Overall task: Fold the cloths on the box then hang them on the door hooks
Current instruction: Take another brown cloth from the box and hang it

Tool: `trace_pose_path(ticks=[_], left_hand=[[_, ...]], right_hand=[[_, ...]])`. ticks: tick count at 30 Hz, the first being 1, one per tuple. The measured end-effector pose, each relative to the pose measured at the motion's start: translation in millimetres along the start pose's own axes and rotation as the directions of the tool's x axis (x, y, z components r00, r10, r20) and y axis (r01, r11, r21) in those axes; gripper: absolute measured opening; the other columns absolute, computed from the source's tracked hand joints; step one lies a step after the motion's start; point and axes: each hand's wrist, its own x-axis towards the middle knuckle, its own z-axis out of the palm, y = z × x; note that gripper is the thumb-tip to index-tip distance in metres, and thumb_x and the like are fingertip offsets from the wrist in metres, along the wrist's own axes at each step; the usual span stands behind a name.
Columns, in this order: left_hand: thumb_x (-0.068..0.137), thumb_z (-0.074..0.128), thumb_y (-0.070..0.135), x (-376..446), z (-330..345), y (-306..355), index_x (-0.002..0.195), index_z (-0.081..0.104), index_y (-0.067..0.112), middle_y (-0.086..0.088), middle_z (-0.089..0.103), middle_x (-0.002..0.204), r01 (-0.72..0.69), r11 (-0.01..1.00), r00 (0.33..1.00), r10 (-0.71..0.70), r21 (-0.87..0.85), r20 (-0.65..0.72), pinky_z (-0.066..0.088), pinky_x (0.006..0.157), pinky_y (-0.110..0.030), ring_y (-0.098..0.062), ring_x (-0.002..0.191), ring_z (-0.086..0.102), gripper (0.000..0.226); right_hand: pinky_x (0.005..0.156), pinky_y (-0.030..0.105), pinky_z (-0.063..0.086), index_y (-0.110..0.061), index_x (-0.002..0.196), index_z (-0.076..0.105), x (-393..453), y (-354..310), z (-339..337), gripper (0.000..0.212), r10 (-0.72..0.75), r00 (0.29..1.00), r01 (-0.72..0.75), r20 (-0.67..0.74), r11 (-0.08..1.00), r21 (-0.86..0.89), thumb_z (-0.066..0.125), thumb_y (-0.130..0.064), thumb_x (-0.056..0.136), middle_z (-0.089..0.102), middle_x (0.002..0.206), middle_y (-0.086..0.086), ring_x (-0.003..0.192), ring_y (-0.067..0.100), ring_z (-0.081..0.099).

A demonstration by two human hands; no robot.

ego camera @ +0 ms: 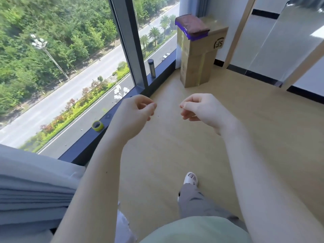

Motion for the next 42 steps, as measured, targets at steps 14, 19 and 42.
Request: trace_pose_path(ticks=[14,19,42], left_hand=[[0.1,0.061,0.032,193,60,72,0.103,0.071,0.026,0.01,0.073,0.086,-0.007,0.998,0.999,0.005,0.054,0.045,0.053,0.071,-0.022,-0.004,0.077,0.069,0.012],[0.101,0.06,0.033,243,80,83,0.105,0.071,0.026,0.012,0.071,0.083,-0.018,0.995,0.995,0.009,0.094,0.095,0.044,0.063,-0.015,0.007,0.068,0.063,0.014],[0.101,0.059,0.035,567,91,139,0.096,0.068,0.033,0.01,0.072,0.084,-0.212,0.976,0.912,0.178,0.055,0.37,0.055,0.075,-0.029,-0.009,0.082,0.069,0.011]], right_hand=[[0.087,0.034,0.06,-0.015,0.097,0.073,182,-24,-106,0.013,0.011,1.0,-0.011,0.002,0.999,-0.051,0.061,-0.02,0.099,0.077,0.086,-0.001,0.087,0.014,0.075],[0.087,0.034,0.06,-0.017,0.097,0.072,223,-22,-125,0.012,0.03,1.0,-0.03,0.0,0.999,-0.04,0.061,-0.021,0.099,0.077,0.086,-0.002,0.085,0.013,0.075],[0.085,0.032,0.06,-0.022,0.095,0.071,465,-93,-192,0.011,0.108,0.951,-0.117,-0.289,0.993,-0.016,0.061,-0.023,0.099,0.077,0.085,-0.005,0.08,0.008,0.074]])
